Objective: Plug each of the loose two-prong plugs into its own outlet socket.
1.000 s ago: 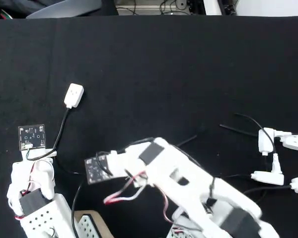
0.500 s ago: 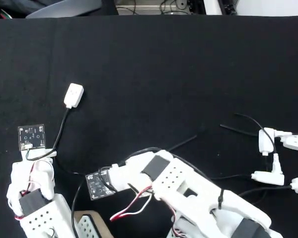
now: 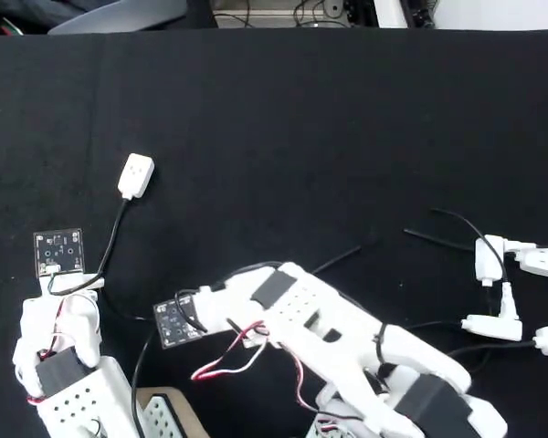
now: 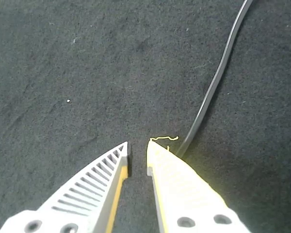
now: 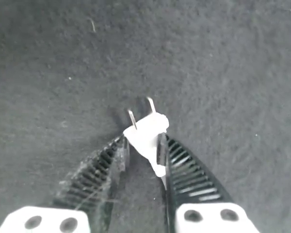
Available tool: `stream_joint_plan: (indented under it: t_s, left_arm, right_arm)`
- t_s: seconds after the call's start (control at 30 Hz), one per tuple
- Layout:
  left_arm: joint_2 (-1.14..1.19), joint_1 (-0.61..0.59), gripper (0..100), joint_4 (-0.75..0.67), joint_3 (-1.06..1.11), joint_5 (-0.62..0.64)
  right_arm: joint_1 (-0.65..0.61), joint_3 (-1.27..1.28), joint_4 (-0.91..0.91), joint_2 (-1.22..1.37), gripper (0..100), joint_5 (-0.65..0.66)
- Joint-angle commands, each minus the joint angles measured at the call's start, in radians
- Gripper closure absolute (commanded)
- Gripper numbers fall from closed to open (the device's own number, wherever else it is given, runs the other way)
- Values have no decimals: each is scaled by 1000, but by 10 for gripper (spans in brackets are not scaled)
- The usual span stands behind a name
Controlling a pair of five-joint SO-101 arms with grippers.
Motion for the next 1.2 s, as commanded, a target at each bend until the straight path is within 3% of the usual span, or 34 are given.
stream_joint_plan:
  t_s: [0.0,0.3,0.47,0.73,1.03,1.17]
  left_arm:
    - [-5,-12,920,3,1,3]
    - [-5,-13,920,3,1,3]
    - [-5,-13,920,3,1,3]
    - [-5,-15,920,3,1,3]
    - [-5,-15,920,3,1,3]
    - [-5,-12,920,3,1,3]
  right_arm:
    - [18,-2,-11,38,890,11]
    - [25,-36,86,96,867,126]
    - [26,-39,81,99,870,127]
    - [127,-68,-5,99,981,129]
    - [133,-90,18,104,944,123]
    - [161,-120,29,97,893,51]
